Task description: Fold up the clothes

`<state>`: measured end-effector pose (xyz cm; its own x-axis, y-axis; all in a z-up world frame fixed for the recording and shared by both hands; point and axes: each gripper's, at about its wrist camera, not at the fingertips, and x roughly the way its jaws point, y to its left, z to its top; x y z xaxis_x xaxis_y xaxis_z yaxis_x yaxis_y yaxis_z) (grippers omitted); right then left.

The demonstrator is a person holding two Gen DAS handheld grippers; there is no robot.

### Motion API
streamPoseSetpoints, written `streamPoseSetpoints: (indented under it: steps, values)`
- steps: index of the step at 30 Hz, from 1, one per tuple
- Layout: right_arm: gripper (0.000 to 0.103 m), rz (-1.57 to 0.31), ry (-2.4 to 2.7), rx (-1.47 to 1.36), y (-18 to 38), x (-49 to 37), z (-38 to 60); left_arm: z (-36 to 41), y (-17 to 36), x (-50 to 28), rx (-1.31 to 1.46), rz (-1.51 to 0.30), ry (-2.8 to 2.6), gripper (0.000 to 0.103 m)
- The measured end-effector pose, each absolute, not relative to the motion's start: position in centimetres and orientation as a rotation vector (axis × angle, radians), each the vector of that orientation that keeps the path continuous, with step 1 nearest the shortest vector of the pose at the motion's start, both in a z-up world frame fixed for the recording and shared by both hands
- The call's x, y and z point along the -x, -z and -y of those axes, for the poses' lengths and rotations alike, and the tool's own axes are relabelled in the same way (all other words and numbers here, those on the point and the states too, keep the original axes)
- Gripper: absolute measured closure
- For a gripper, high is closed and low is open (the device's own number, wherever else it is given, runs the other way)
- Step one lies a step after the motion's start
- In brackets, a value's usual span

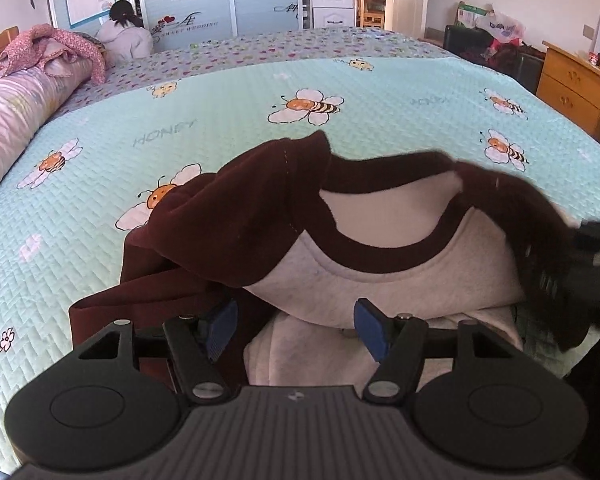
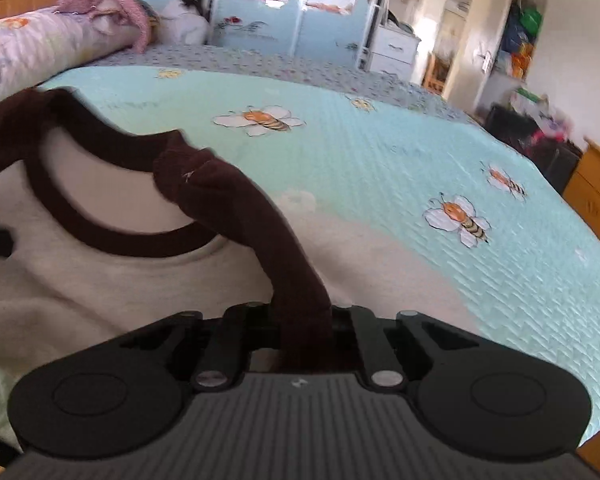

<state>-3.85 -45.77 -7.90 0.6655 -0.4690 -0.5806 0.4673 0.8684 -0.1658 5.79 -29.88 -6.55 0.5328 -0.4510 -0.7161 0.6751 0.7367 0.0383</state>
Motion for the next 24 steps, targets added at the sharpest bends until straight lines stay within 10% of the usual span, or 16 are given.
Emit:
streamPoseSetpoints:
  steps: [9, 14, 24]
  values:
    - [0.088, -0.312, 0.648, -0.089, -1.6, 5.5, 52.1, 29.4, 6.3, -5.7, -0.303, -0.754, 0.665, 0.036]
    - [0.037, -0.412, 0.667, -0.096, 1.7, 6.2, 51.4, 29.1, 5.5, -5.8, -0.315, -0.705, 0.656, 0.036]
    - [0.030, -0.585, 0.534, 0.037, 8.4, 6.7, 46.4, 31.9, 7.2, -5.1, -0.663, -0.515, 0.653, 0.036]
